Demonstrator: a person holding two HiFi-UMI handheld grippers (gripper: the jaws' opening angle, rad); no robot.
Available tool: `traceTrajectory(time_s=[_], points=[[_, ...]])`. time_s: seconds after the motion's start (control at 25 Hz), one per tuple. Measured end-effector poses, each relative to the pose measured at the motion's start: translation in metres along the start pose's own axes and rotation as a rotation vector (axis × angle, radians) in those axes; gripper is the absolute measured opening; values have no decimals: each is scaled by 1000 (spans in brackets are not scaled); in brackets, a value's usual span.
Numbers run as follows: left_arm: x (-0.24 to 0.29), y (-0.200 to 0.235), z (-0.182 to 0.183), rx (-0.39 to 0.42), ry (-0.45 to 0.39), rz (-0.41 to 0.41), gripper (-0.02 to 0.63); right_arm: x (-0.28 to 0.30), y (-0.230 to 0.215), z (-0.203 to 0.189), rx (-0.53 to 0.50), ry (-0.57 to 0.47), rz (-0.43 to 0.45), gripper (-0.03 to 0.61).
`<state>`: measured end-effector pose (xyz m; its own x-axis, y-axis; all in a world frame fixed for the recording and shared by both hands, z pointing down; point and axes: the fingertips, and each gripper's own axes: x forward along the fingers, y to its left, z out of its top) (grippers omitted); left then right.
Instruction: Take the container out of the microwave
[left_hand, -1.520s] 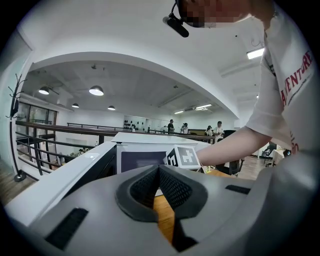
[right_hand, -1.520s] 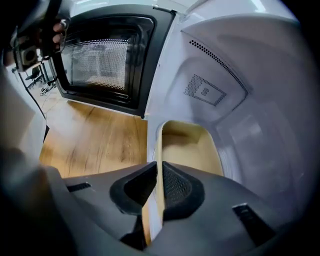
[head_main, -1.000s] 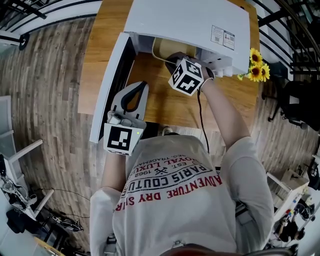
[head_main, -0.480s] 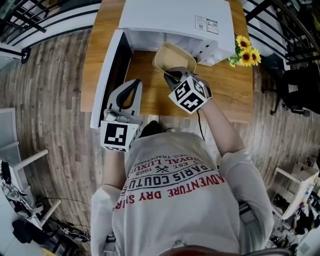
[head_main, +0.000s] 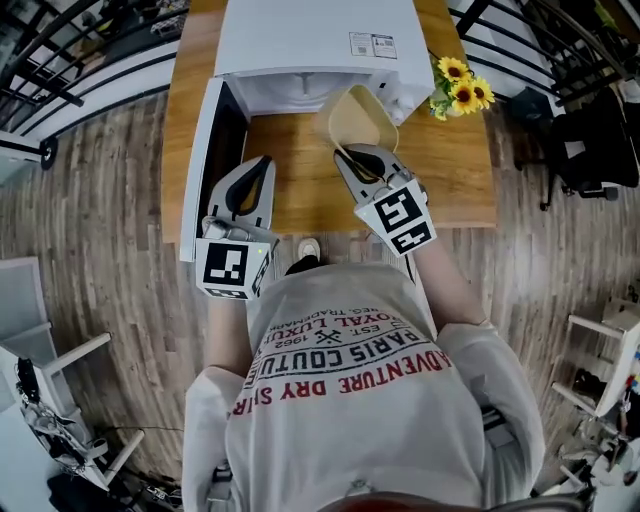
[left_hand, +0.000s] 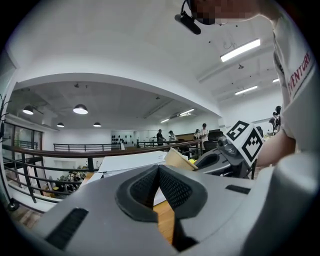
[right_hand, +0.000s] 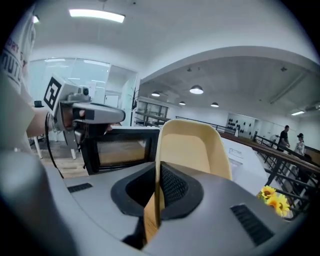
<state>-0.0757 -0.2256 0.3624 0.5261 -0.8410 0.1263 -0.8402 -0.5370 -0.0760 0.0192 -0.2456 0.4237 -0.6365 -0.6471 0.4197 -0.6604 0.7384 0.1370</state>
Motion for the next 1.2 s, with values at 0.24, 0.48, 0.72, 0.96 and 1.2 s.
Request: traceTrajectory(time_s=[0.24,0.48,0.72,0.96,1.2], points=[[12,0,13,44,-21,-37,14,-32,-35,21,71,-141,-167,31],[18,4,20,63,-37,-57,14,-55,-54,36,133,-263,-273,31],[30,4,24,64,-48,-73,14,-64,-68,42,121,-322,-343,29],[38,3,28,60,-55,-81,14,-64,-76,41,119,-317,-348,29],[43,2,28,55,-54,-80,14,-61,-80,37,135,-310,-341,29]])
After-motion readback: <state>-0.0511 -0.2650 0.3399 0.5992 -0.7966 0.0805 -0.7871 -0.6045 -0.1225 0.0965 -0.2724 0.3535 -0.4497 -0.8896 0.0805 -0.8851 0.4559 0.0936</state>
